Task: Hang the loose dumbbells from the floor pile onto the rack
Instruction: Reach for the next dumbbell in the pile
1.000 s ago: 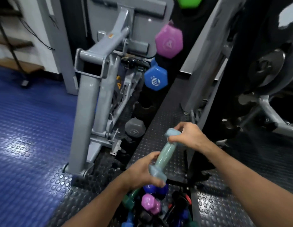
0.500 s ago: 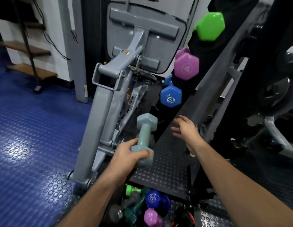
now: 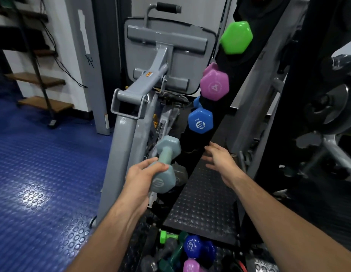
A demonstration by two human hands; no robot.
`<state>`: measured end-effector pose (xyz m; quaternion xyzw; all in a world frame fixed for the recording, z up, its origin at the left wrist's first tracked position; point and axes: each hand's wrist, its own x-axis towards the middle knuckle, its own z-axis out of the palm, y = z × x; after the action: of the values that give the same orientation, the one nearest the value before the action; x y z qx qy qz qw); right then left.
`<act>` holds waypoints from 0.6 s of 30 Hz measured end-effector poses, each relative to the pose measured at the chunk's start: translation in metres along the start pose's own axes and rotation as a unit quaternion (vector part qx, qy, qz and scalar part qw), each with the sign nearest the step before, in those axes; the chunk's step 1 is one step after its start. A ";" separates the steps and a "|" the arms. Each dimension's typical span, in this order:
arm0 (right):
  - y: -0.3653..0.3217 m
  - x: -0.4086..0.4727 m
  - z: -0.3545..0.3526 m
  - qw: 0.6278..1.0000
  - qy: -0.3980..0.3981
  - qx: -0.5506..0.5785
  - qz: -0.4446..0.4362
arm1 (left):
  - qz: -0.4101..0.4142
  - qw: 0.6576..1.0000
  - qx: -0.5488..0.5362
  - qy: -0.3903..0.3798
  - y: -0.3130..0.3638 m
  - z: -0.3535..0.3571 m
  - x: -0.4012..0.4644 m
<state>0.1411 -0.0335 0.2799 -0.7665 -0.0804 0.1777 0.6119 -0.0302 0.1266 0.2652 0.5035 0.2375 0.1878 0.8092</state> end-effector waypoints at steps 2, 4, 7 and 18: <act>-0.001 -0.001 -0.001 1.000 -0.003 0.001 -0.002 | 0.009 1.000 -0.010 0.017 -0.001 0.002 0.000; 0.000 -0.001 -0.002 1.000 -0.004 0.001 -0.006 | 0.018 0.999 -0.011 0.024 0.000 0.003 0.002; 0.003 -0.004 -0.002 1.000 -0.004 0.004 -0.009 | 0.022 0.999 -0.017 0.029 0.000 0.003 0.001; 0.005 -0.002 -0.006 0.999 -0.018 -0.020 -0.021 | 0.080 0.993 0.084 0.031 0.020 0.035 0.078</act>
<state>0.1403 -0.0407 0.2763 -0.7735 -0.1108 0.1766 0.5985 0.0521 0.1525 0.2815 0.5811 0.2363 0.2464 0.7388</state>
